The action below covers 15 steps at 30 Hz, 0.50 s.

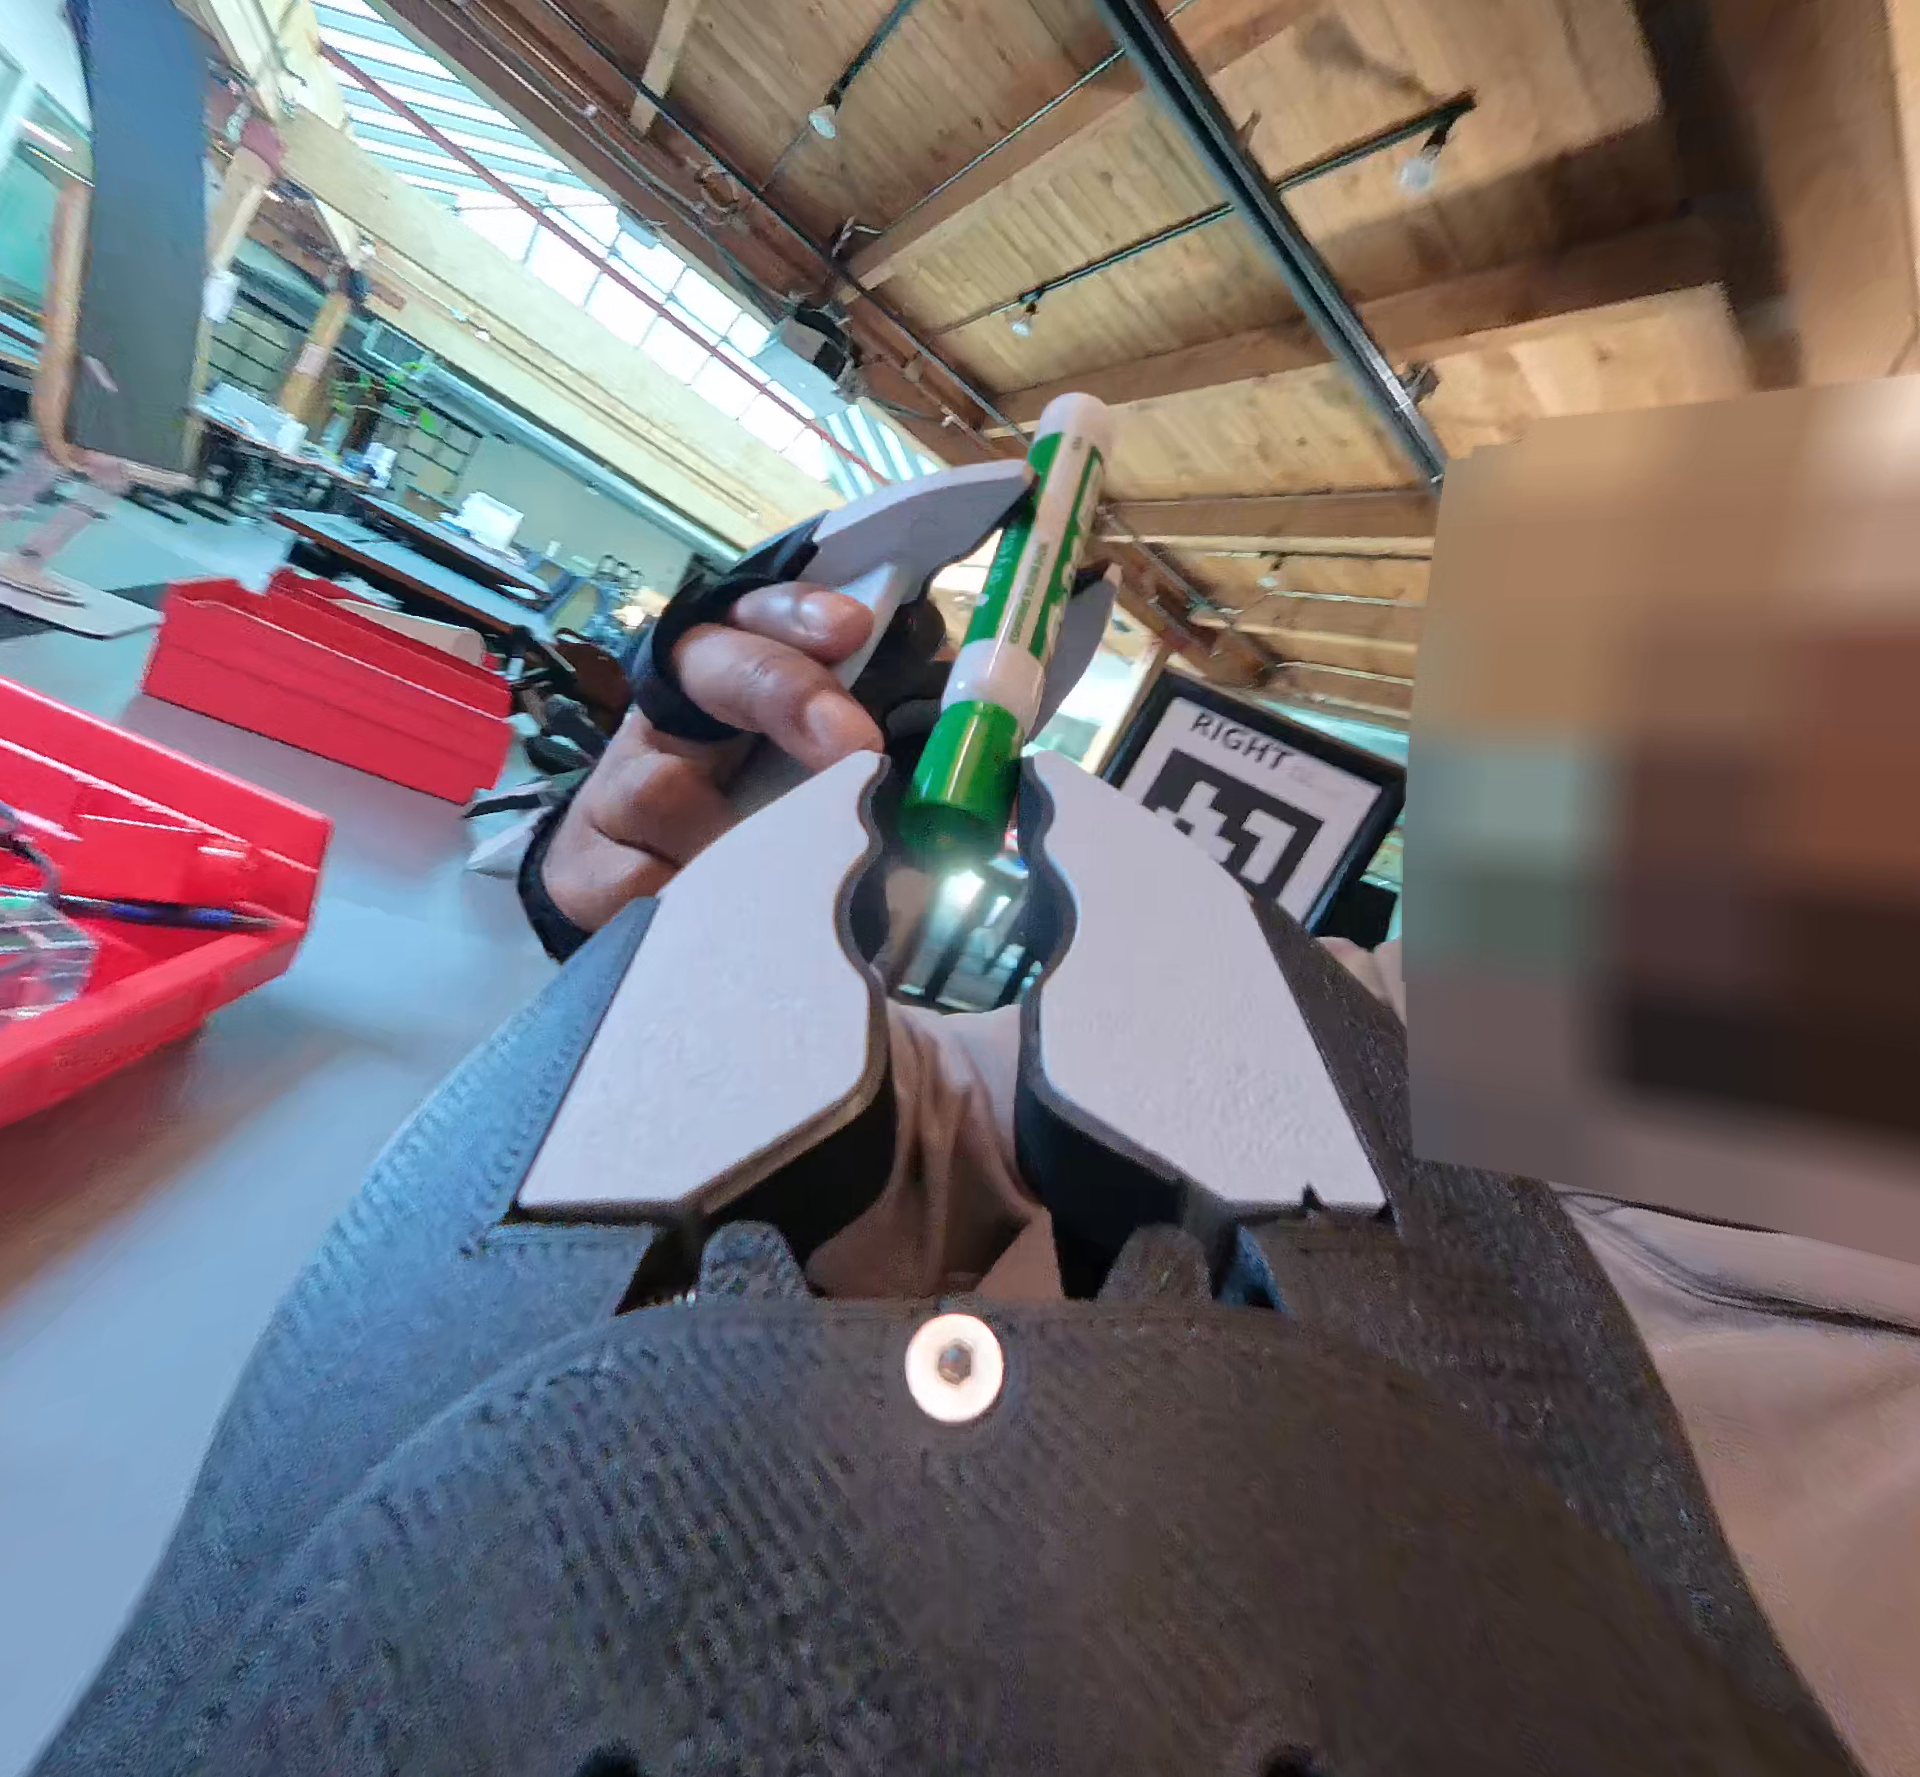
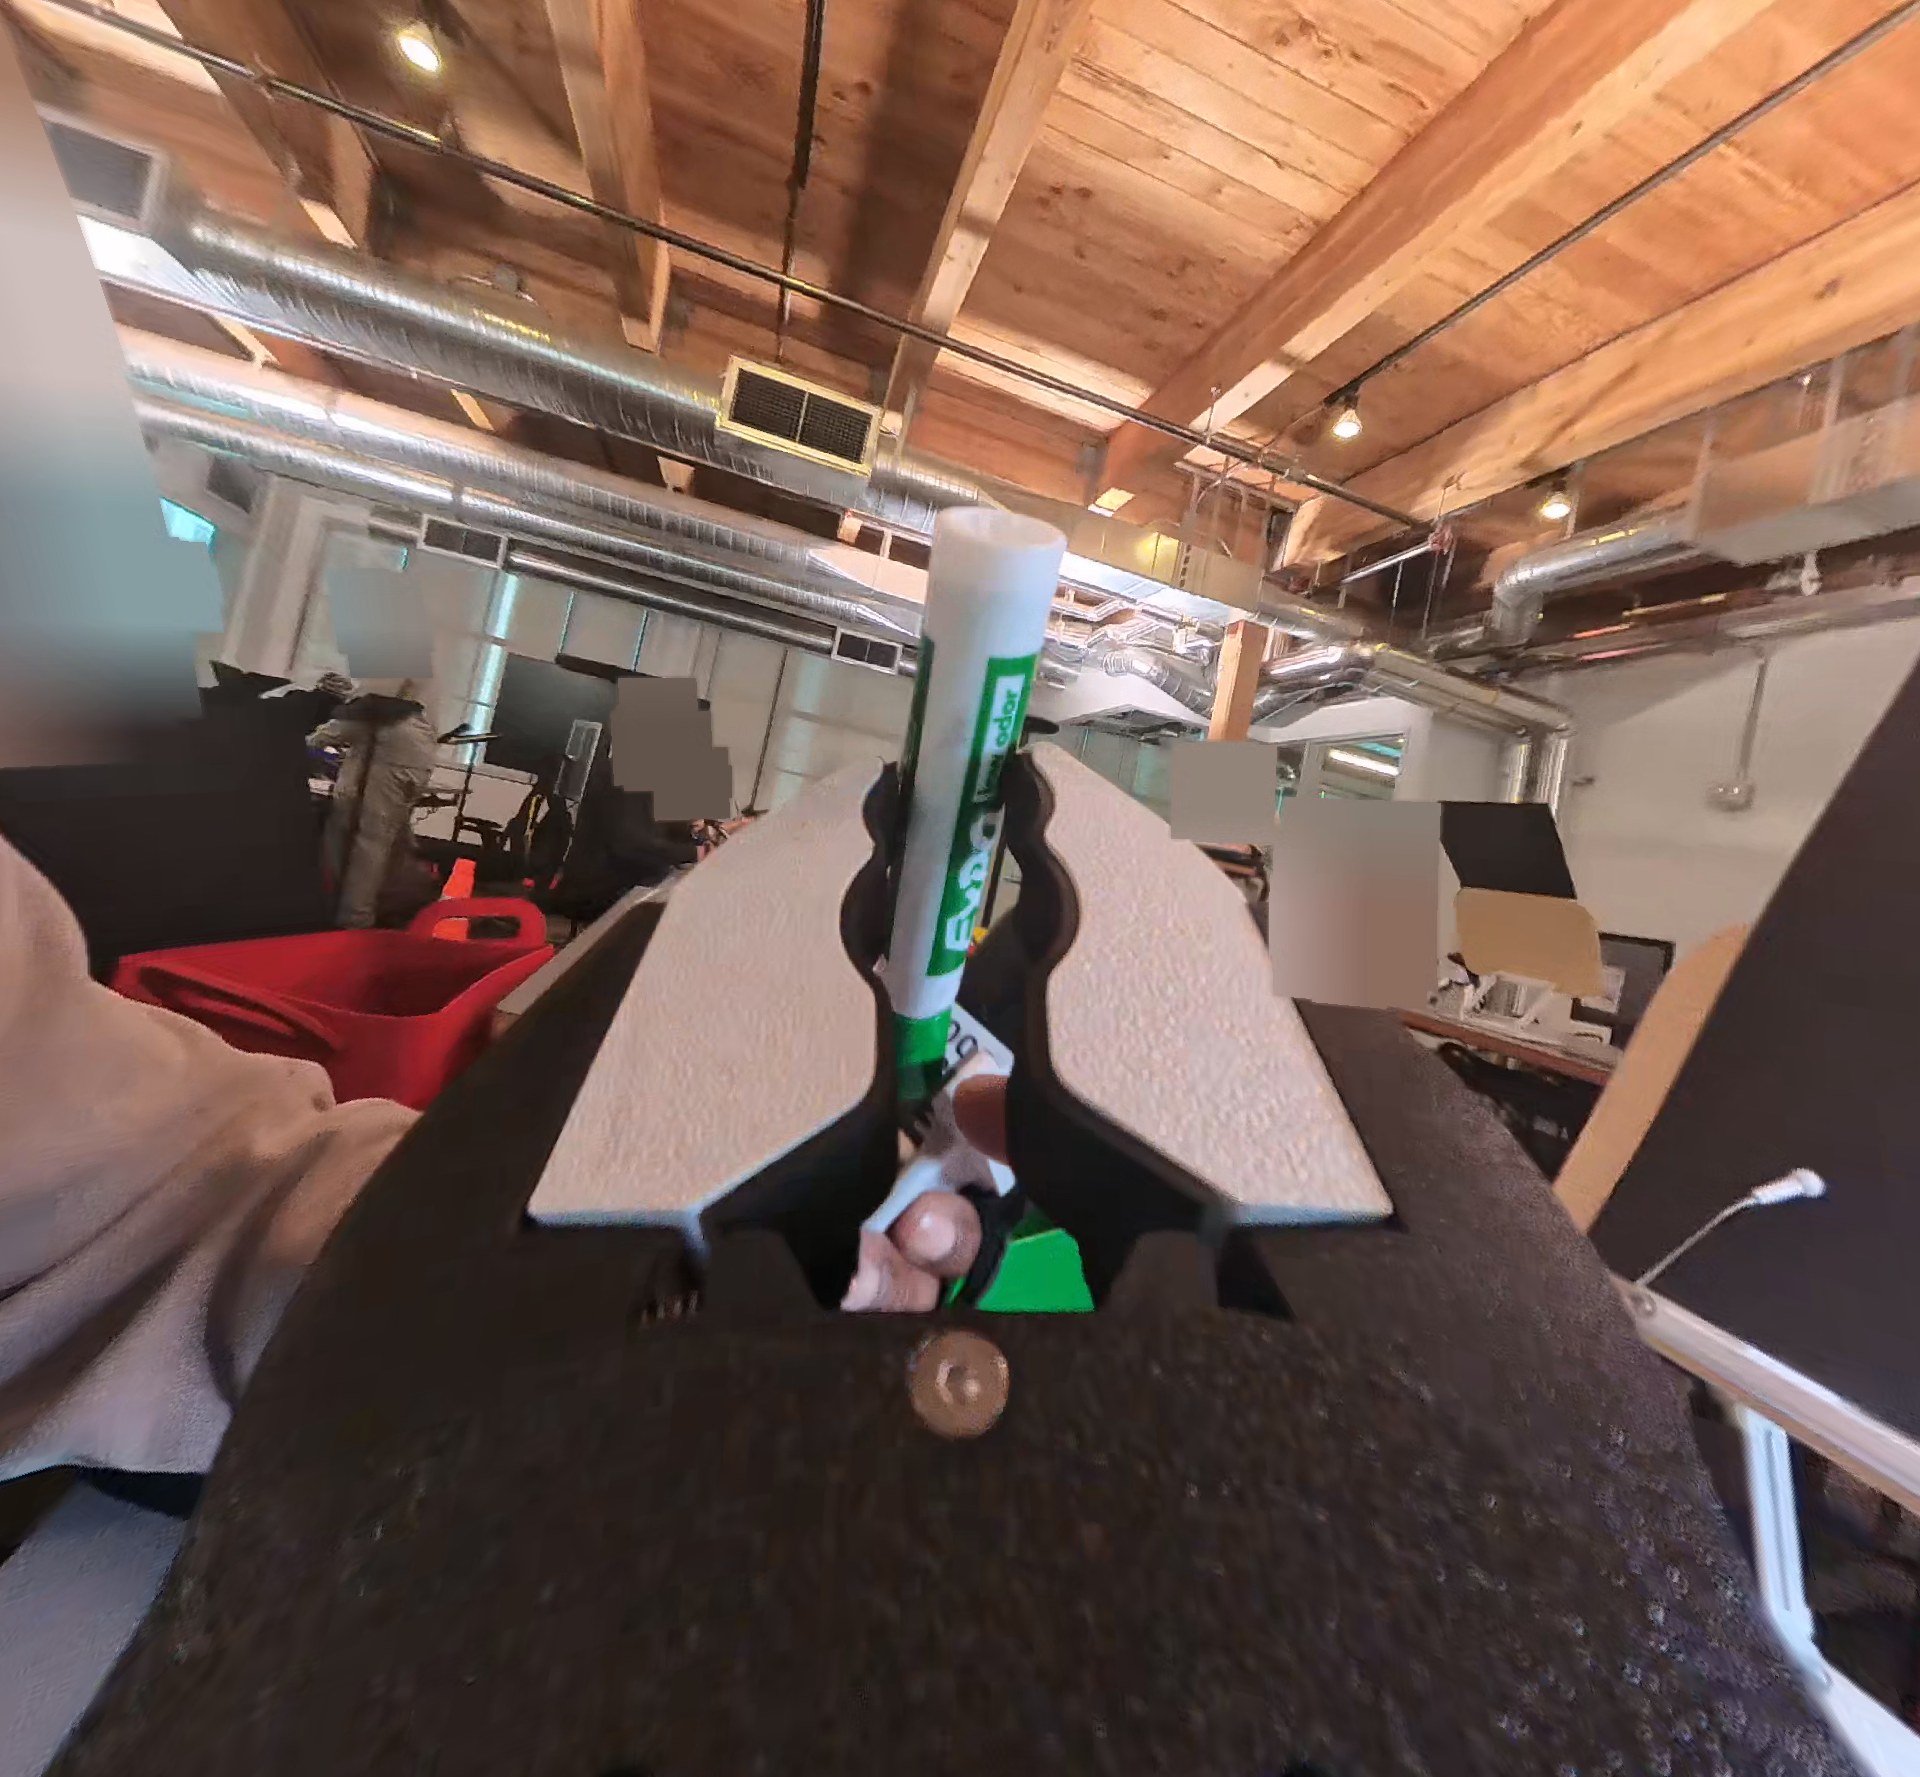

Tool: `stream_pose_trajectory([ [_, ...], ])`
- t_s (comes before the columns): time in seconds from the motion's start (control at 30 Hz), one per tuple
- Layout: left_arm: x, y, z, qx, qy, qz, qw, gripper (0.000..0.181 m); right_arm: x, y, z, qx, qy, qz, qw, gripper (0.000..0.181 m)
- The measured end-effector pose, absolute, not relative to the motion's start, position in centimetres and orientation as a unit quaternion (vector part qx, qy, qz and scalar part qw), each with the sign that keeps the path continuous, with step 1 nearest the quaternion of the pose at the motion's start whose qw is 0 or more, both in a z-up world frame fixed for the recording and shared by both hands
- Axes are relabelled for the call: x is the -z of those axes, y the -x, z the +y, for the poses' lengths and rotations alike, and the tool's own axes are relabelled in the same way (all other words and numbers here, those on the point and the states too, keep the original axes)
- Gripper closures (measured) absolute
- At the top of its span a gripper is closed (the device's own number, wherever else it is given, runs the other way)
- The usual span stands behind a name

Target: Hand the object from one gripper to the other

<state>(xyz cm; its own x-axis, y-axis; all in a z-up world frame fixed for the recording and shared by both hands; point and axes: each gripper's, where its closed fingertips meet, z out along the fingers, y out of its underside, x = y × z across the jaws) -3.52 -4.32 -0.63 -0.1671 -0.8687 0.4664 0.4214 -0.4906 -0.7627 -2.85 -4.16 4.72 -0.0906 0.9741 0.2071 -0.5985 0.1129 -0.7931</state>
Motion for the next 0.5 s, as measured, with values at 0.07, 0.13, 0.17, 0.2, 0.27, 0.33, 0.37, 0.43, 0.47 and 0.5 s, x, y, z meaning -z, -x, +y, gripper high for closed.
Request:
stream_pose_trajectory([
  [0.07, 0.6, 4.0, -3.8, 0.684, 0.490, 0.249, 0.480, 0.160, -4.5, 2.9, -3.5, -0.617, 0.253, -0.402, 0.627, 0.161],
  [0.13, 0.7, 4.6, -3.2, 0.626, 0.520, 0.264, 0.518, 0.161, -4.0, 3.1, -2.6, -0.600, 0.279, -0.419, 0.621, 0.160],
  [0.17, 0.7, 5.2, -2.9, 0.589, 0.535, 0.273, 0.540, 0.161, -3.9, 2.9, -2.1, -0.590, 0.289, -0.425, 0.622, 0.158],
  [0.2, 0.6, 5.8, -2.6, 0.550, 0.548, 0.283, 0.562, 0.161, -4.0, 2.6, -1.4, -0.581, 0.299, -0.428, 0.625, 0.155],
  [0.27, 0.7, 7.2, -2.0, 0.464, 0.584, 0.303, 0.593, 0.161, -4.2, 1.6, 0.2, -0.551, 0.320, -0.434, 0.636, 0.151],
  [0.33, 1.7, 8.9, -0.8, 0.348, 0.640, 0.322, 0.605, 0.161, -4.3, 0.5, 1.9, -0.464, 0.336, -0.458, 0.680, 0.150],
  [0.37, 2.6, 9.8, -0.2, 0.285, 0.672, 0.330, 0.599, 0.161, -4.1, 0.0, 2.5, -0.401, 0.343, -0.480, 0.701, 0.150],
  [0.43, 4.0, 11.2, 0.7, 0.190, 0.714, 0.335, 0.585, 0.161, -2.7, 0.0, 3.0, -0.268, 0.355, -0.546, 0.710, 0.150],
  [0.47, 4.8, 11.6, 1.1, 0.157, 0.732, 0.338, 0.571, 0.161, -1.6, 0.3, 3.0, -0.207, 0.361, -0.581, 0.700, 0.150],
  [0.5, 5.6, 11.6, 1.3, 0.133, 0.746, 0.343, 0.555, 0.161, -0.4, 0.8, 3.1, -0.155, 0.366, -0.610, 0.685, 0.150],
])
